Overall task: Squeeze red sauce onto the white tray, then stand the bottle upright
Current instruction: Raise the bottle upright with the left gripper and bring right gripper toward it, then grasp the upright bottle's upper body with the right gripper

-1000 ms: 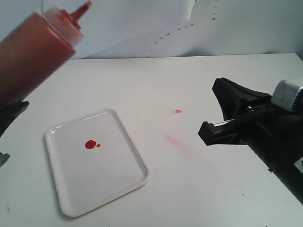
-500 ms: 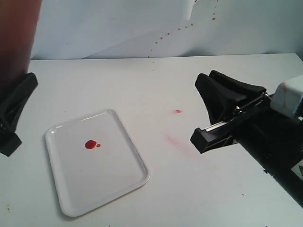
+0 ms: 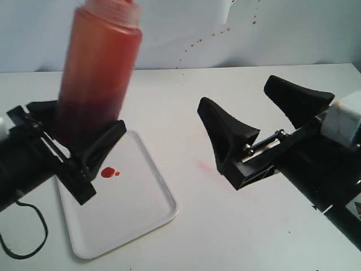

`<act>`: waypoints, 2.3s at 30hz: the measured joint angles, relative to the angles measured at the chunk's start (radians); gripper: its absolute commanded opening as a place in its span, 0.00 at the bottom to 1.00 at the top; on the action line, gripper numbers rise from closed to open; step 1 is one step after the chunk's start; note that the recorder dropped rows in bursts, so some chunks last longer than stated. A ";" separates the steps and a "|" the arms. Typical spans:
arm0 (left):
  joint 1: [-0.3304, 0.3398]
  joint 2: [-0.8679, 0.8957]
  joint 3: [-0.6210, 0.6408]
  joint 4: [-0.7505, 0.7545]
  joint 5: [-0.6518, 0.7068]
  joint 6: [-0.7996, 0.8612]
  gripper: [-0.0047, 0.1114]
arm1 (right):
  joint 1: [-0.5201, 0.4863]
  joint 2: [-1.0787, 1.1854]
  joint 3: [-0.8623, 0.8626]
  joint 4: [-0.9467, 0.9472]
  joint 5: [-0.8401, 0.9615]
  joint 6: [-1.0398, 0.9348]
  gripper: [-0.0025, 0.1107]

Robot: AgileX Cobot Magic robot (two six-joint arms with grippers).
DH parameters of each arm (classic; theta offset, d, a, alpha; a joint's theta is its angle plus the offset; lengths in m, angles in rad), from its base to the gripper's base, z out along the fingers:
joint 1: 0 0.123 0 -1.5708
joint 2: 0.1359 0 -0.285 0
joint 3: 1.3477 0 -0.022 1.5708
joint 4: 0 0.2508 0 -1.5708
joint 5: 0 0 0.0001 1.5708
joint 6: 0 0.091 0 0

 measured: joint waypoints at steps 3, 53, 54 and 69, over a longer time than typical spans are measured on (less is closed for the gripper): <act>0.000 0.109 -0.047 0.083 -0.001 -0.002 0.04 | 0.000 0.000 -0.039 -0.092 0.062 0.043 0.95; 0.000 0.222 -0.233 0.344 0.003 -0.010 0.04 | 0.000 0.391 -0.319 -0.130 -0.035 0.208 0.02; 0.000 0.222 -0.238 0.346 0.005 -0.008 0.04 | 0.000 0.391 -0.320 -0.128 -0.039 0.178 0.02; -0.014 0.293 -0.349 0.374 0.138 0.006 0.10 | -0.061 0.394 -0.327 -0.167 0.014 -0.108 0.02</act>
